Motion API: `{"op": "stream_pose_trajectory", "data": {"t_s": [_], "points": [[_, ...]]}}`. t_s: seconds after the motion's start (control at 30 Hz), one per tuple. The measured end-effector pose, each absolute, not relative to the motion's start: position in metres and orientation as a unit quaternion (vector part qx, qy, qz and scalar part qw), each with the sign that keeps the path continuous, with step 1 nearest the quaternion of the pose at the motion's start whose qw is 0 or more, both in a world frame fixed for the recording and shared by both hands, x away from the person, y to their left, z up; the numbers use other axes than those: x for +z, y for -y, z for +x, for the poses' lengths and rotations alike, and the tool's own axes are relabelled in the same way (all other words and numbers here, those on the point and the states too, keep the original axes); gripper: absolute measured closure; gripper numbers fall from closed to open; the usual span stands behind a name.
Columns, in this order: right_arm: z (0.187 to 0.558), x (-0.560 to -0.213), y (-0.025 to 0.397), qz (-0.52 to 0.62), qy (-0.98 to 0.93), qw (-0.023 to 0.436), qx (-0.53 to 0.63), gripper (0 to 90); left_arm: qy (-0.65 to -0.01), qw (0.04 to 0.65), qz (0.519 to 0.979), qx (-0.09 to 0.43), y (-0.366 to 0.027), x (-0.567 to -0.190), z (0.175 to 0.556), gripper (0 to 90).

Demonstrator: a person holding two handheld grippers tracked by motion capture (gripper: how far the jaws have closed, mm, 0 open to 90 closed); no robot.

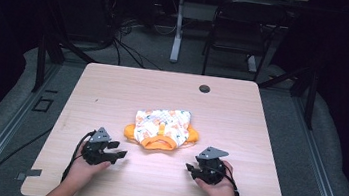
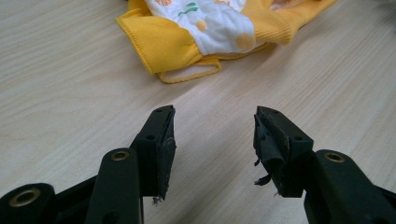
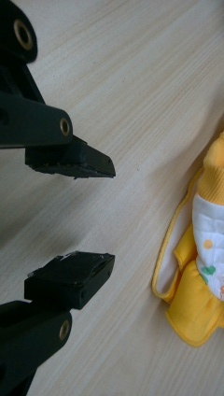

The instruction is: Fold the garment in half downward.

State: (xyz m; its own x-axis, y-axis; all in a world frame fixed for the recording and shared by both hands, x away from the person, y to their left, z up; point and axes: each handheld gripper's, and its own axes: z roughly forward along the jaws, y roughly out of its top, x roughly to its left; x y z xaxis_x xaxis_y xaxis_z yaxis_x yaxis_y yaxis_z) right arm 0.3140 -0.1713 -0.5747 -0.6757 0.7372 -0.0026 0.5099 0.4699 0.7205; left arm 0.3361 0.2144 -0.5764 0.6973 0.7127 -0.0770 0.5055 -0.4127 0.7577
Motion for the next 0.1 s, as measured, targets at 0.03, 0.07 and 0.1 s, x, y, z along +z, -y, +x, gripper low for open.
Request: {"op": "stream_pose_trajectory", "data": {"t_s": [0.03, 0.07, 0.1], "points": [[0.3145, -0.5747, 0.172, 0.369, -0.843, 0.161, 0.357, 48.5, -0.368, 0.399, 0.829, 0.131, -0.2145, -0.5764, 0.3364, 48.2], [0.3149, -0.5739, 0.1731, 0.367, -0.845, 0.165, 0.351, 47.8, -0.366, 0.397, 0.83, 0.136, -0.2159, -0.5759, 0.3373, 48.2], [0.3156, -0.5735, 0.1748, 0.369, -0.842, 0.175, 0.352, 47.0, -0.367, 0.399, 0.829, 0.138, -0.217, -0.5757, 0.3378, 48.1]]}}
